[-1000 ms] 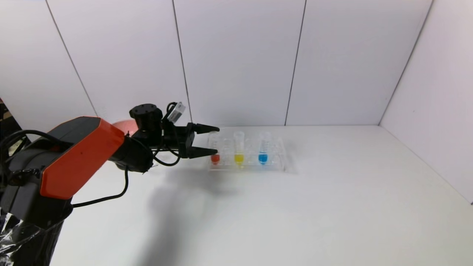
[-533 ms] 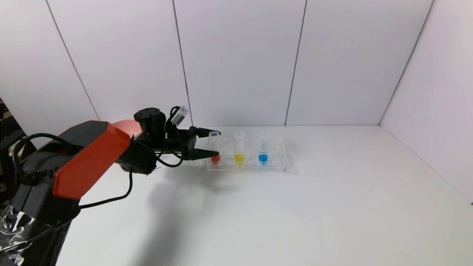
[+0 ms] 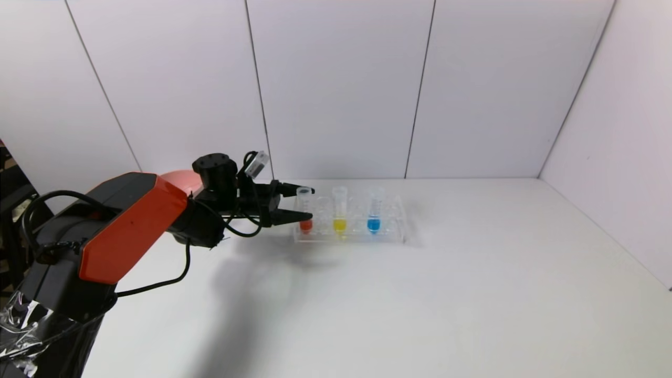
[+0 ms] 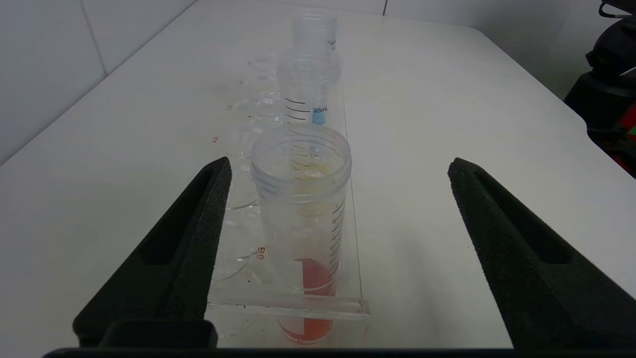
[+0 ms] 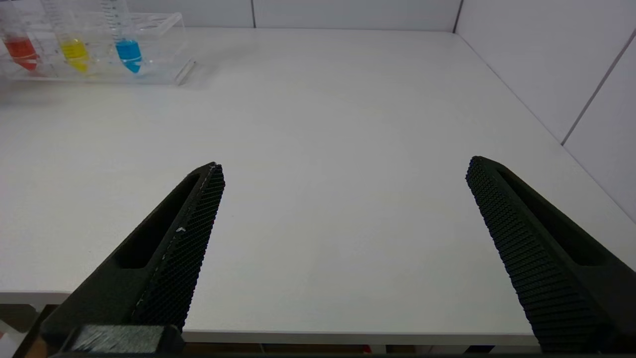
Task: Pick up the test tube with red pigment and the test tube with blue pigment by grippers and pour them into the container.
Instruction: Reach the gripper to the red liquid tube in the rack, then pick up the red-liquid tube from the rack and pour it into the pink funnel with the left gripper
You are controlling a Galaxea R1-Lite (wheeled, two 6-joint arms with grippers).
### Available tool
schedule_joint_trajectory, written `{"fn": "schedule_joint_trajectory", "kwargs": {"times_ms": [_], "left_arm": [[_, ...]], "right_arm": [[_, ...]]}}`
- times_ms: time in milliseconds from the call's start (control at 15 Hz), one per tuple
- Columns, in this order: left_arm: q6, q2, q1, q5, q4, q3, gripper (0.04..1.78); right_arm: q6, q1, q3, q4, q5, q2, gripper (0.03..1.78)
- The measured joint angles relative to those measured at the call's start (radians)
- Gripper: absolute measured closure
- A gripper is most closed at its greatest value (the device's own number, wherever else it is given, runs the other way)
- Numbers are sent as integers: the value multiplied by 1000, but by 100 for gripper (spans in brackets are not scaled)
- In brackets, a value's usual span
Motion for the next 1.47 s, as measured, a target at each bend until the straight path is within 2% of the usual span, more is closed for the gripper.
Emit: {"fn": "schedule_joint_trajectory", "kwargs": {"times_ms": [133, 333, 400, 467, 933, 1467], "left_arm": [[0, 4, 0, 0, 0, -5, 61], [0, 7, 0, 0, 0, -8, 117], [0, 8, 1, 0, -1, -9, 130], [1, 8, 1, 1, -1, -9, 136], [-6, 6, 0, -1, 1, -10, 136], [-80, -63, -6, -3, 6, -34, 136]], "right_arm": [[0, 0, 0, 0, 0, 0, 4], [0, 0, 0, 0, 0, 0, 4], [0, 0, 0, 0, 0, 0, 4], [-1, 0, 0, 0, 0, 0, 4], [0, 0, 0, 0, 0, 0, 4], [0, 0, 0, 0, 0, 0, 4]]}}
